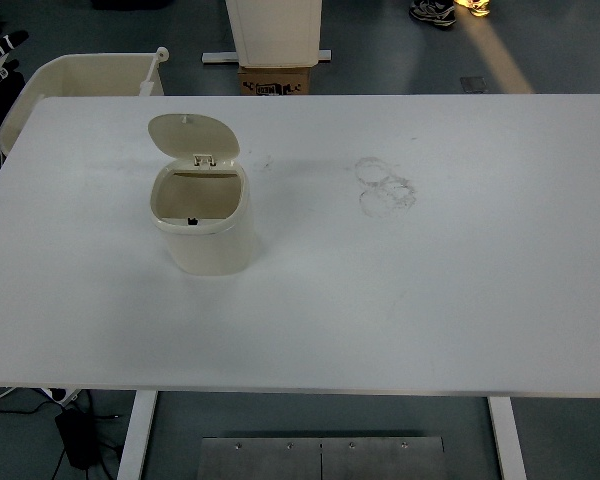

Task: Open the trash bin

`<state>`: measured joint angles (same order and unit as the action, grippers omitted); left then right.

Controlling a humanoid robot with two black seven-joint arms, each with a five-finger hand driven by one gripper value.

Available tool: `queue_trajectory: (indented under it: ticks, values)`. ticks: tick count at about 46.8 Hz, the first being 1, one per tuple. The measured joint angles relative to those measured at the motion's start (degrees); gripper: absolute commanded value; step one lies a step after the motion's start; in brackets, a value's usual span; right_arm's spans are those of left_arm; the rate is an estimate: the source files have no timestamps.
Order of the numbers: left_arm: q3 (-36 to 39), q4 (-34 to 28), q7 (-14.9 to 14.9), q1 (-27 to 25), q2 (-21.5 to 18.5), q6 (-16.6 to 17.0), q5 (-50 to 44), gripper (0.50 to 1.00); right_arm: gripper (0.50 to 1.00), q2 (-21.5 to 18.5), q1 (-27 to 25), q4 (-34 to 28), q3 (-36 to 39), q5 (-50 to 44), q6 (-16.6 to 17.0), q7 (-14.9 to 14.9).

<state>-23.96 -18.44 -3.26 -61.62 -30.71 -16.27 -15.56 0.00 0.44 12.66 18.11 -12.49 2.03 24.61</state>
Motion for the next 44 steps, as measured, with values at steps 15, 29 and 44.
queue_trajectory:
  ticks: [15,29,44]
  values:
    - [-3.62,0.1,0.0,6.4,-0.22,0.02,-3.25,1.0,0.991,0.0,-0.18,0.01,0.0,-0.02,0.0,0.0]
    - [-4.88,0.09,-0.01,10.92,0.0,-0.08,-3.23,1.0,0.991,0.0,-0.26,0.0,0.0,0.01,0.0,0.0]
    - [-4.88,0.08,-0.17,11.0,-0.02,-0.1,-3.22,1.0,0.991,0.0,-0.27,0.0,0.0,0.01,-0.02,0.0]
